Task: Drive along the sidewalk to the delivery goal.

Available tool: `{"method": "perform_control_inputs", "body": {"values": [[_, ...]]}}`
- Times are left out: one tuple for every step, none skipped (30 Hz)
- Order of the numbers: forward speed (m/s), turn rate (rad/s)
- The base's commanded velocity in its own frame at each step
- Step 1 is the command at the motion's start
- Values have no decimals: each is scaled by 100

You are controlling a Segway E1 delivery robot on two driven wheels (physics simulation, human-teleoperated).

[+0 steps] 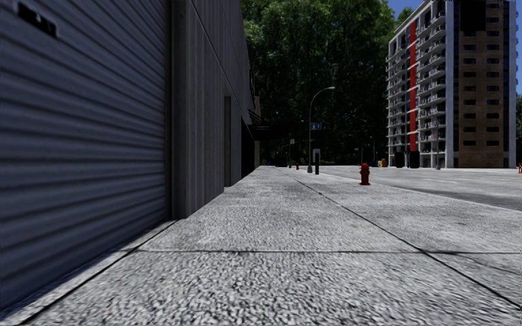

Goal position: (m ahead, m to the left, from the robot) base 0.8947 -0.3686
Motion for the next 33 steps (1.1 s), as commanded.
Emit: {"method": "perform_control_inputs", "body": {"values": [[162,28],[162,28],[162,28],[162,28],[162,28],[162,28],[162,28],[162,26],[162,0],[162,0],[162,0],[162,0],[162,0],[162,0],[162,0],[160,0],[158,0],[146,0],[146,0],[124,0],[0,0],[0,0],[0,0],[0,0],[0,0],[0,0],[0,0],[0,0],[0,0],[0,0],[0,0],[0,0],[0,0]]}}
